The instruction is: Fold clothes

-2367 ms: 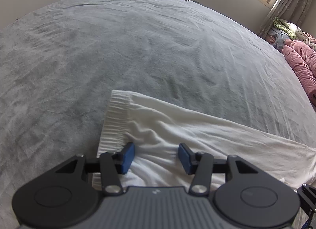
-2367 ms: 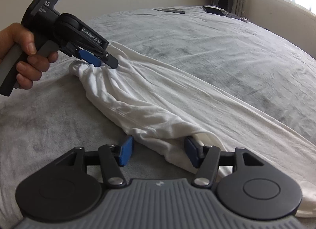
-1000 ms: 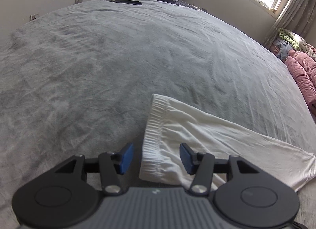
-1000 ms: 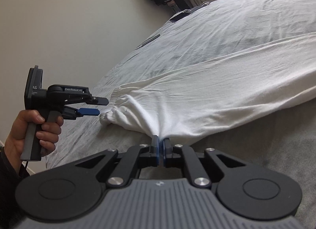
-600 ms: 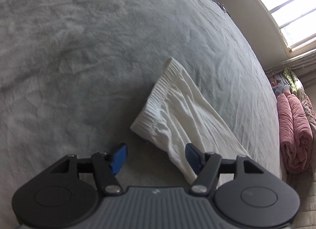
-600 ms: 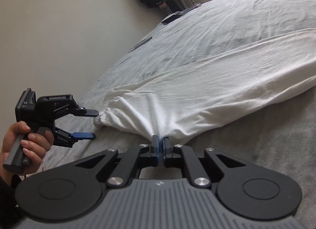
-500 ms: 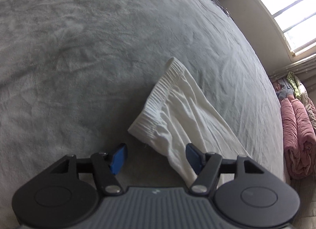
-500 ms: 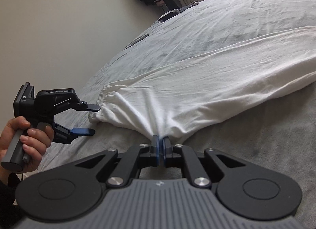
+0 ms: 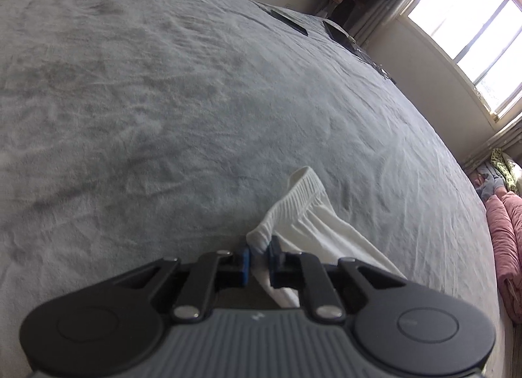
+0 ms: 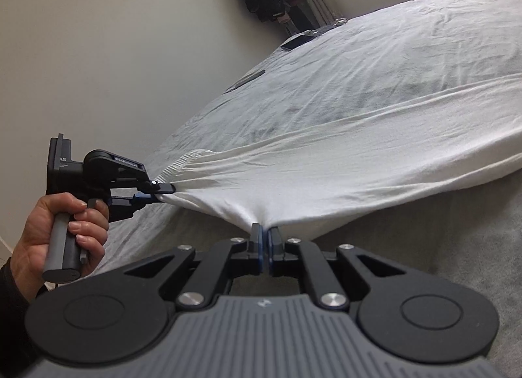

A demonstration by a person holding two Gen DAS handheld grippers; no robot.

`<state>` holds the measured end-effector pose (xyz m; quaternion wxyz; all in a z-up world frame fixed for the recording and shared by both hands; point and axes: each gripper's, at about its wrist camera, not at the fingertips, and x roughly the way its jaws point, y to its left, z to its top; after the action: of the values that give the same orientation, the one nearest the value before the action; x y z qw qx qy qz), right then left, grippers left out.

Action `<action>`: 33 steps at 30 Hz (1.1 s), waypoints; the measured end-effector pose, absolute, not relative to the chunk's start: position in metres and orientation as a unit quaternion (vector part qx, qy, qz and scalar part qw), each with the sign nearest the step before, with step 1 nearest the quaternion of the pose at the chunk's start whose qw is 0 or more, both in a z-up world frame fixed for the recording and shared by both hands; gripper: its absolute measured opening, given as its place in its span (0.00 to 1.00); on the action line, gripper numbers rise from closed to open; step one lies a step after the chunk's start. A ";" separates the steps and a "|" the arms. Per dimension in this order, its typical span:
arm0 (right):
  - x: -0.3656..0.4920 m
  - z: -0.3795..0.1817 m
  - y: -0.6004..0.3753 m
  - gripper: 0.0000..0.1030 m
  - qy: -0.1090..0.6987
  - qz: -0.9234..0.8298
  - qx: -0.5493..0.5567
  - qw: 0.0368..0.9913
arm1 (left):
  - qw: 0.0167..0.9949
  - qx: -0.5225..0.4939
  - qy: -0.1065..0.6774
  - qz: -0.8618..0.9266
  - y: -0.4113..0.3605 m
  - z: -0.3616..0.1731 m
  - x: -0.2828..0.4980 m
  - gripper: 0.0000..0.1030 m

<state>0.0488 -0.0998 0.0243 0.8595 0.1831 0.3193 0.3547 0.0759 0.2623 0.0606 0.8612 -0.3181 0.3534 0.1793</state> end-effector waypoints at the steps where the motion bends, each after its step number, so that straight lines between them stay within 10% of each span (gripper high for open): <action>1: 0.048 0.027 -0.099 0.06 0.317 0.358 0.183 0.859 | 0.860 -0.315 0.356 0.184 0.262 0.061 0.074 0.10; 29: 0.037 0.005 -0.071 0.12 0.384 0.379 0.107 0.835 | 0.790 -0.387 0.371 0.298 0.302 0.047 0.035 0.25; 33: 0.027 0.007 -0.082 0.33 0.380 0.388 0.101 0.834 | 0.784 -0.396 0.370 0.303 0.300 0.052 0.029 0.34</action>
<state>0.0269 -0.0816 0.0067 0.8339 0.1005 0.3797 0.3878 0.0290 0.3000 0.0523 0.7841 -0.3956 0.3700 0.3029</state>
